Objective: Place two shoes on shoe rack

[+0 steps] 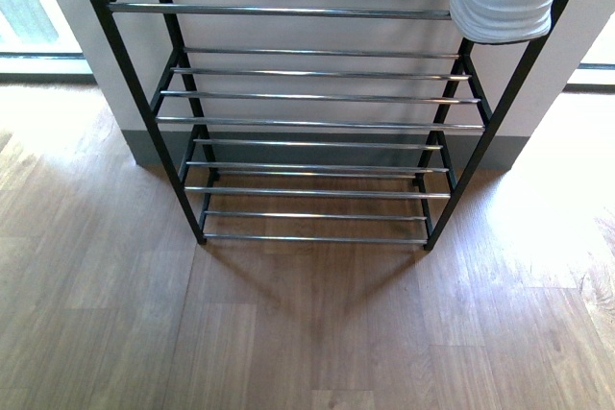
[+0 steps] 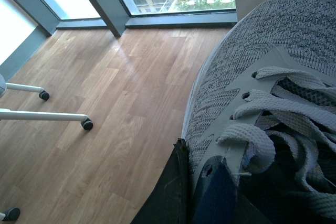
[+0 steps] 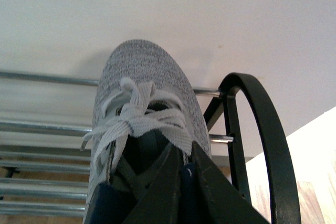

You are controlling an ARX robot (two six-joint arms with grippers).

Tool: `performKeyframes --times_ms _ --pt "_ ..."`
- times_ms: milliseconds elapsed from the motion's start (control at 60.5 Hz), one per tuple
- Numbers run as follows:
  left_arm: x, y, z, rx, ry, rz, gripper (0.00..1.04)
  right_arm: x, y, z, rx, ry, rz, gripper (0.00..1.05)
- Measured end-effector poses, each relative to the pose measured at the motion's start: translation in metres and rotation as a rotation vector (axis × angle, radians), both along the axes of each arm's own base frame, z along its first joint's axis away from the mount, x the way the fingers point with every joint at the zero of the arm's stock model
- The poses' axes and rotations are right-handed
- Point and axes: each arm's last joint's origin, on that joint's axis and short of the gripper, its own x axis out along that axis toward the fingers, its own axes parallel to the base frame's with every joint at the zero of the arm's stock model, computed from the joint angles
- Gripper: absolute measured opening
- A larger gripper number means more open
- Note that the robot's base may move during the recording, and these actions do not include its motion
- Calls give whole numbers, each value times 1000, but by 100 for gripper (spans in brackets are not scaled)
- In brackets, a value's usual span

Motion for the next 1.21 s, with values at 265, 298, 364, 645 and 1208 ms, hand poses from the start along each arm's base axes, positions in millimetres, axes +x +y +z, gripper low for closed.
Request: performKeyframes --times_ms 265,298,364,645,1208 --pt "0 0 0 0 0 0 1 -28 -7 11 25 70 77 51" --pt "0 0 0 0 0 0 1 -34 -10 15 40 85 96 57" --pt "0 0 0 0 0 0 1 -48 -17 25 46 122 112 67" --pt "0 0 0 0 0 0 1 -110 -52 67 45 17 185 95" --pt "0 0 0 0 0 0 1 -231 -84 -10 98 -329 58 1"
